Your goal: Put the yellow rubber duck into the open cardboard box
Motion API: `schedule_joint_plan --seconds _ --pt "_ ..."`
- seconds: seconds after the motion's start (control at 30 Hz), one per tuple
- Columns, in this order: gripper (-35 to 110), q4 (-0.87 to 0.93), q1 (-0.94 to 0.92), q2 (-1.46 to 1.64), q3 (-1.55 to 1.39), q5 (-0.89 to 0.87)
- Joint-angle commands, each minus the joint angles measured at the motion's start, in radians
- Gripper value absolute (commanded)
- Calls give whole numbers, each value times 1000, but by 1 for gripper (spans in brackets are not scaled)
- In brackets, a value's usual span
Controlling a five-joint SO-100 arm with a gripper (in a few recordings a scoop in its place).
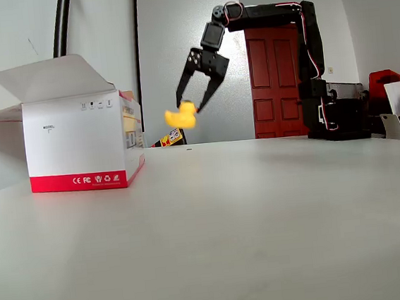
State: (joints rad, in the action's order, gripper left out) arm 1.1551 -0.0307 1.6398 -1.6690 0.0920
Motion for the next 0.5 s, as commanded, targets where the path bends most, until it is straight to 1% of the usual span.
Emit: schedule_joint_plan --seconds 0.0,0.17,0.47 --pt "12 35 26 64 103 6" --pt "12 81 92 58 232 6" --pt "11 86 241 -38 453 14"
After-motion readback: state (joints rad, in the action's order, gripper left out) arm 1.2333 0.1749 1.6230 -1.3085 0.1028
